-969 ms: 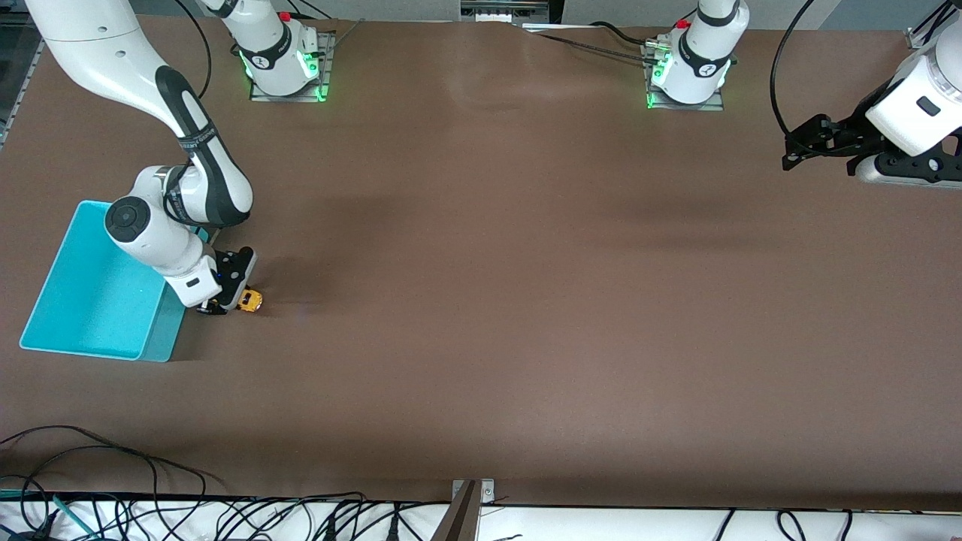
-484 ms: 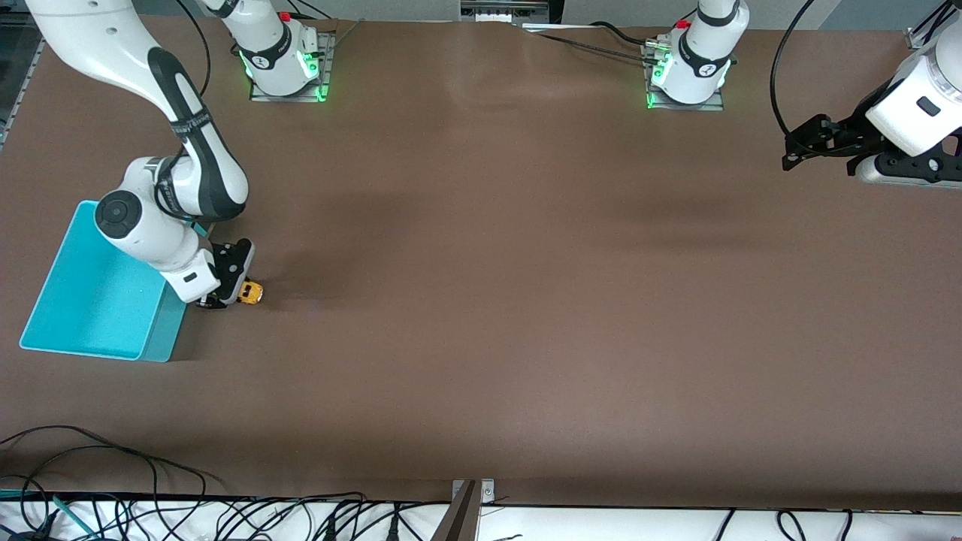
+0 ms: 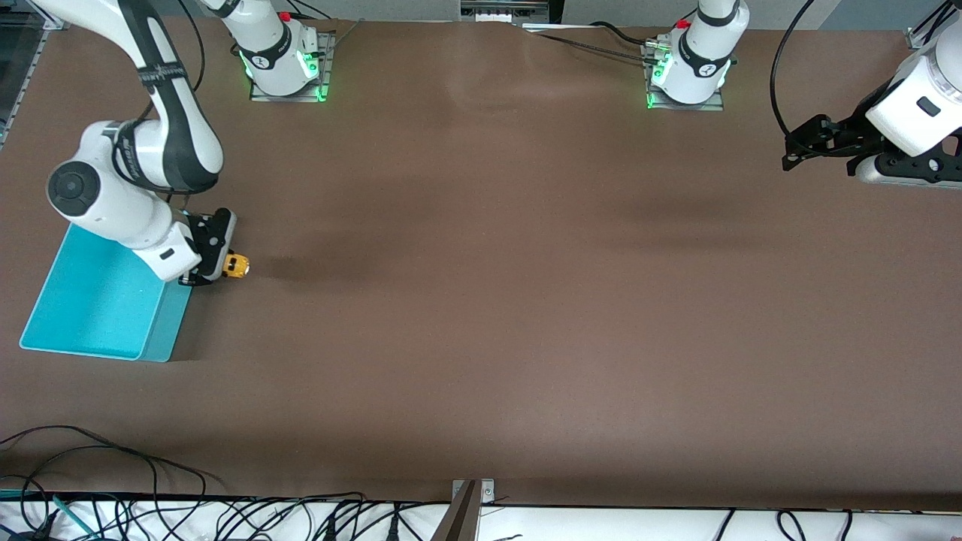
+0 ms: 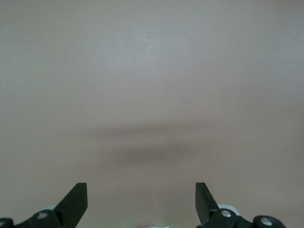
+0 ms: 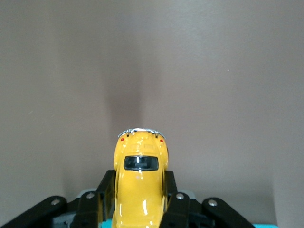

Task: Wind up and store yellow beetle car
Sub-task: 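Lift the car and carry it over the turquoise bin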

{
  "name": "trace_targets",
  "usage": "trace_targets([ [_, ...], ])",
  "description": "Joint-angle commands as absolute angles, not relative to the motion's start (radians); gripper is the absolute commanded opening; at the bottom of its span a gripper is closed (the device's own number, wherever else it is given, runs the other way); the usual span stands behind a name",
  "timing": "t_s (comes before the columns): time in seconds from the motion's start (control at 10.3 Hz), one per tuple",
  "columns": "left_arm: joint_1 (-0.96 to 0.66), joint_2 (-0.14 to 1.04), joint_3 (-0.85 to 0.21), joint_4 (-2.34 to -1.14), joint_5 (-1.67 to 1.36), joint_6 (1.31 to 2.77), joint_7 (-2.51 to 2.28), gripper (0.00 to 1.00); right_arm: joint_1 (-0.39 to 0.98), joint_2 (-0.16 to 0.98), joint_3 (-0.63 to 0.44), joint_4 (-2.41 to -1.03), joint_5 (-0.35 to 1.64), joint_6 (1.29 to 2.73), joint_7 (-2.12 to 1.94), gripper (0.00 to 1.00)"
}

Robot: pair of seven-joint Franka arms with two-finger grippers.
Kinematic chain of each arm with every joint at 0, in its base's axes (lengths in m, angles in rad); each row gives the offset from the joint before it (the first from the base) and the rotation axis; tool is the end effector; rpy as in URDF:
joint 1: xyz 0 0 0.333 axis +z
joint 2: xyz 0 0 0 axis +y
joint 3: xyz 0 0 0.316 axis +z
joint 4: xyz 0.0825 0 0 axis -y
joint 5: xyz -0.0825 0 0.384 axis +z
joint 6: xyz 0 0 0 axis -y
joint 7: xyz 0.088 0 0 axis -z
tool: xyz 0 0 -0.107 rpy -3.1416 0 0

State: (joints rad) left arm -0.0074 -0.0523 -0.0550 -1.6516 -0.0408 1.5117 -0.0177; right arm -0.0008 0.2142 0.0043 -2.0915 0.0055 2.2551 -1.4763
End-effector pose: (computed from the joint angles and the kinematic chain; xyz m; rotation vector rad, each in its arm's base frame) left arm 0.5290 -0.0384 0.6102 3.1033 -0.0700 -0.1384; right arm 0.5705 0.0021 0.3167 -2.2958 -2.0882 0.0529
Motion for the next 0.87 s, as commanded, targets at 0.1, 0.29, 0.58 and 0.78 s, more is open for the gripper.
trace_targets([
  [0.1, -0.020, -0.035, -0.044, -1.617, -0.048, 1.486, -0.032, 1.00, -0.102, 0.141, 0.014, -2.111, 0.023, 2.166, -1.748, 0.00],
  [0.29, -0.020, -0.035, -0.044, -1.617, -0.048, 1.485, -0.032, 1.00, -0.167, 0.137, 0.014, -2.111, 0.021, 2.166, -1.932, 0.00],
  [0.58, -0.020, -0.035, -0.044, -1.617, -0.048, 1.483, -0.032, 1.00, -0.276, 0.140, 0.014, -2.091, 0.008, 2.168, -2.199, 0.00],
  [0.78, -0.020, -0.035, -0.046, -1.617, -0.048, 1.485, -0.032, 1.00, -0.342, 0.153, 0.012, -2.088, 0.003, 2.172, -2.337, 0.00],
])
